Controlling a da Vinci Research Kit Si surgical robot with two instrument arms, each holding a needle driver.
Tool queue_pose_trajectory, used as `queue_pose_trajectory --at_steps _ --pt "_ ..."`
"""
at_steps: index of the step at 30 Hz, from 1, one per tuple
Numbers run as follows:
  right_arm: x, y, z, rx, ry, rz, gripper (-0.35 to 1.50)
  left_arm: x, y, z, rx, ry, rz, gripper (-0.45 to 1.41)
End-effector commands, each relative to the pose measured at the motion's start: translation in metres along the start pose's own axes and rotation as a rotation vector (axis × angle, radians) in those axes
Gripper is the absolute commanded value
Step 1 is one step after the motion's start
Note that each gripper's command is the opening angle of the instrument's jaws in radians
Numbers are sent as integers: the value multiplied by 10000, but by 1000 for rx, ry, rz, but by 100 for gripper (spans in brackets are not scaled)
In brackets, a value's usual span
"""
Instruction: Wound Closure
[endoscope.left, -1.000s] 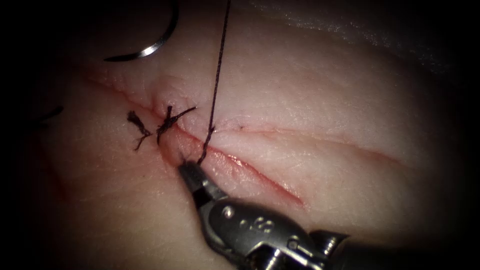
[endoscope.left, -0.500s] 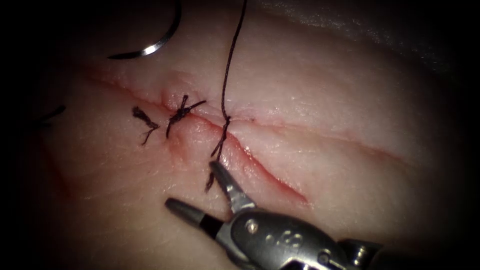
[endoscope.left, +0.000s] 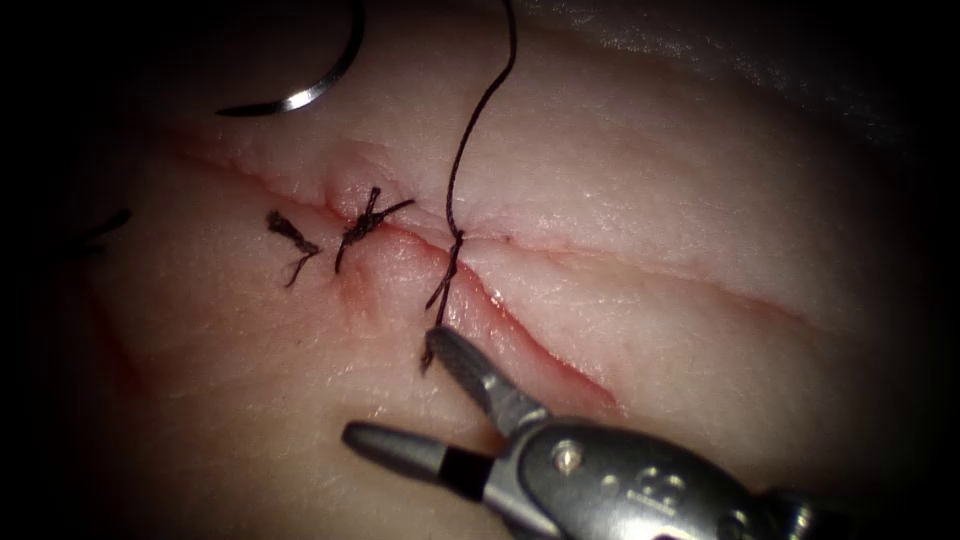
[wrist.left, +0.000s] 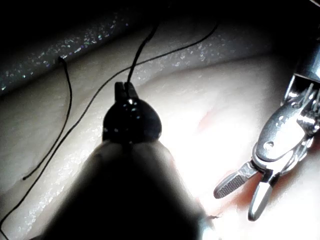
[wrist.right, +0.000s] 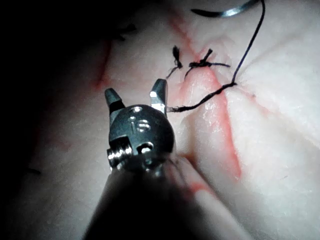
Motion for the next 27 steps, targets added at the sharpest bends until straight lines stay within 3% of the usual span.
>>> queue_pose_trajectory --at_steps 1,9,20,23,27 --pt "6 6 5 18 3 12 103 -3 6 4 -1 3 -5 -45" --pt "15 36 23 164 -33 28 88 -33 52 -11 -6 19 -47 -45" --pt "0 70 89 174 -26 68 78 -71 80 -20 -13 14 -96 -45" --pt "3 89 105 197 45 167 36 -86 87 -31 -23 12 -115 -45" --pt "12 103 106 218 89 219 4 -99 88 -39 -12 -3 -122 -45"
